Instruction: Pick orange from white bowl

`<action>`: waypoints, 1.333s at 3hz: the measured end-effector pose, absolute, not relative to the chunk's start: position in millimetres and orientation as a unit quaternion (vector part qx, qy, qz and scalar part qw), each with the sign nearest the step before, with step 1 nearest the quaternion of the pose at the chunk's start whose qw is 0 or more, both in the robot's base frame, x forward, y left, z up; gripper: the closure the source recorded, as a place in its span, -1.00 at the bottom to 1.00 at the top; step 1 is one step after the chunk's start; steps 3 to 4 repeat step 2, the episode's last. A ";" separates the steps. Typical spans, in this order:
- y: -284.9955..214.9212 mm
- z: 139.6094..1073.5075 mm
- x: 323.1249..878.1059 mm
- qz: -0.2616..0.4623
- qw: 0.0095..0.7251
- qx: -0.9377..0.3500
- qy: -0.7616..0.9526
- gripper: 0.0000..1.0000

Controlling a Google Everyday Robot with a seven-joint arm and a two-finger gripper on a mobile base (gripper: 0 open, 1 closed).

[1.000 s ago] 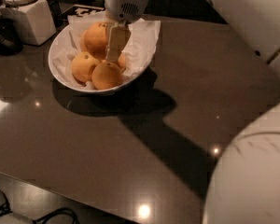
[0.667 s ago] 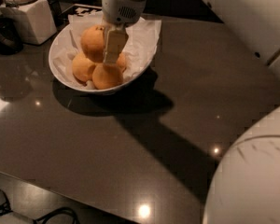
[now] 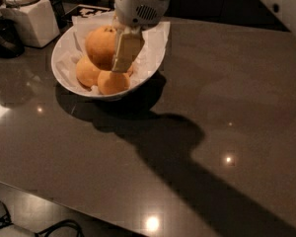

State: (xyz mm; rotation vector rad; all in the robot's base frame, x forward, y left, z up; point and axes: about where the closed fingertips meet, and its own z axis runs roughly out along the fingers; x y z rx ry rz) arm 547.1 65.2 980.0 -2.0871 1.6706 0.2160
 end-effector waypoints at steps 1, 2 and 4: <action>49.8 981.2 502.6 0.081 0.239 -0.736 0.628 1.00; 49.0 980.6 500.7 0.080 0.239 -0.735 0.629 1.00; 49.0 980.6 500.7 0.080 0.239 -0.735 0.629 1.00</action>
Offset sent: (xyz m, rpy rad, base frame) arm -0.0682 -0.0234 -0.0021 0.0327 0.0097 -0.0983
